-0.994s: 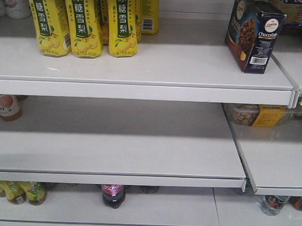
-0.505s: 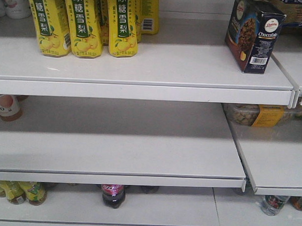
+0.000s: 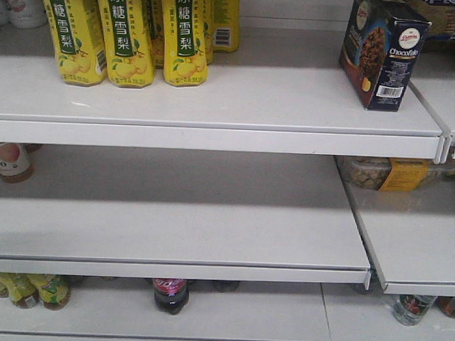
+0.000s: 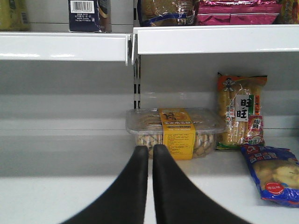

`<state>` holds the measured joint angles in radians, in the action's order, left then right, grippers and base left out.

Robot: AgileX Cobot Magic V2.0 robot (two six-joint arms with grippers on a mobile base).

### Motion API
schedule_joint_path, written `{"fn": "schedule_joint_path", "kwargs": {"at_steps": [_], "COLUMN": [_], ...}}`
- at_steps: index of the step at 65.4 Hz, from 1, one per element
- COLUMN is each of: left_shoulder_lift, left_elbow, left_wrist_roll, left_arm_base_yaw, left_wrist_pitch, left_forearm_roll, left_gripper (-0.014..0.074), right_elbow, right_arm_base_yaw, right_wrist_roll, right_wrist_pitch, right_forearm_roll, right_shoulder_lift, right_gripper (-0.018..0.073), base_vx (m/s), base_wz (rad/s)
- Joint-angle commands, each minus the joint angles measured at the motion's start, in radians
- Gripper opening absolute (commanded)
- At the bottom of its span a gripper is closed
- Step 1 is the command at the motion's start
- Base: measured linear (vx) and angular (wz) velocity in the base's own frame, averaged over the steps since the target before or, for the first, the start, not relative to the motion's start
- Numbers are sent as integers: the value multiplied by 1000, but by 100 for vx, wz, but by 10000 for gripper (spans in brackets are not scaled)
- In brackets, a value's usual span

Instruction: Left arm holds basket, right arm returns cookies

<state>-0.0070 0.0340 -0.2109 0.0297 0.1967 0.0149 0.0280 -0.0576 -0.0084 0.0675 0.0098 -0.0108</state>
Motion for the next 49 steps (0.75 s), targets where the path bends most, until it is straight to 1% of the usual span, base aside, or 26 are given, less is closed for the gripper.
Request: {"fn": "schedule_joint_path", "kwargs": {"at_steps": [1,49], "left_shoulder_lift": [-19,-19], "left_elbow": [-30,-30], "left_wrist_roll": [12,12], "left_arm_base_yaw": [-3,-3], "left_wrist_pitch": [-103,-103], "left_forearm_roll": [19,19], "left_gripper": [-3,-3], "right_elbow": [19,19], "right_arm_base_yaw": [-1,-1], "right_wrist_roll": [-1,-1], "right_wrist_pitch": [-76,-76], "right_forearm_roll": [-10,-10], "right_shoulder_lift": [-14,-14], "right_gripper": [-6,-6], "base_vx": [0,0], "base_wz": [0,0]}}
